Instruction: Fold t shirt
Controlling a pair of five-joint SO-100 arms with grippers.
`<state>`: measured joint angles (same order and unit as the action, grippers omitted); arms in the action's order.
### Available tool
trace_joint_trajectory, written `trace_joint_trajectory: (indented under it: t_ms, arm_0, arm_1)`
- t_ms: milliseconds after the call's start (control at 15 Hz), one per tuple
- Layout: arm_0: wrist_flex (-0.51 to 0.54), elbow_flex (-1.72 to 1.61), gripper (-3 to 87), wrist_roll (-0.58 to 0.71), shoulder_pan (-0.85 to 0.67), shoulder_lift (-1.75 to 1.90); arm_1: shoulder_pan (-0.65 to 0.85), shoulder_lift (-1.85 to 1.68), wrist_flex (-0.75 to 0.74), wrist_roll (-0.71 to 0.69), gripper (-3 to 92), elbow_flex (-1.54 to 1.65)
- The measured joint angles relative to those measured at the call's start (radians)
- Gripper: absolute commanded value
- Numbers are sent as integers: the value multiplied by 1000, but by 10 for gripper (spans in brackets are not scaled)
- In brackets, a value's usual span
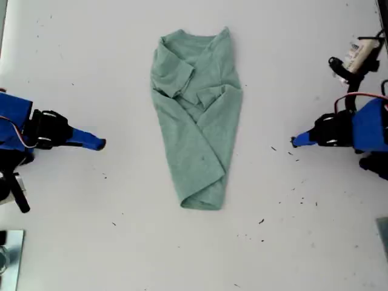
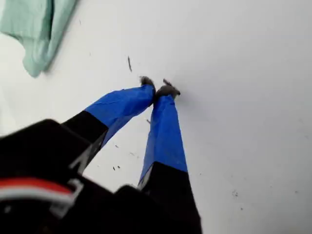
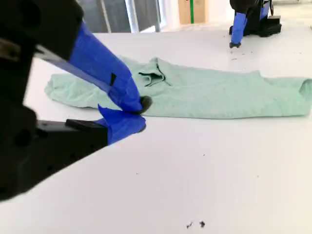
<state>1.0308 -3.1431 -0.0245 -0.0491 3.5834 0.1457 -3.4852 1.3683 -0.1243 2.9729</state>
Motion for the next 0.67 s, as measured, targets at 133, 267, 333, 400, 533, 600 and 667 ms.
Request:
trace_joint_trajectory:
  t_ms: [133,267,333,400,533,600,667]
  arm_0:
    - [-17,181,-2,-43,-2,-155]
    - [25,561,-2,-80,67,-630]
    - [72,764,-2,-84,103,-873]
    - [138,966,-2,-86,120,-1071]
    - [212,1226,-2,-86,133,-1304]
    - [218,1270,58,-83,138,-1330]
    - [219,1276,180,-69,138,-1335]
  arm_1:
    - [-21,267,5,-18,21,-255]
    - [-51,724,58,-78,20,-660]
    - [-67,928,98,-106,12,-868]
    - [-86,1088,144,-109,-8,-1065]
    - [-117,1305,230,-114,-10,-1371]
    - [-127,1350,250,-110,104,-1442]
    - [-135,1359,258,-100,280,-1466]
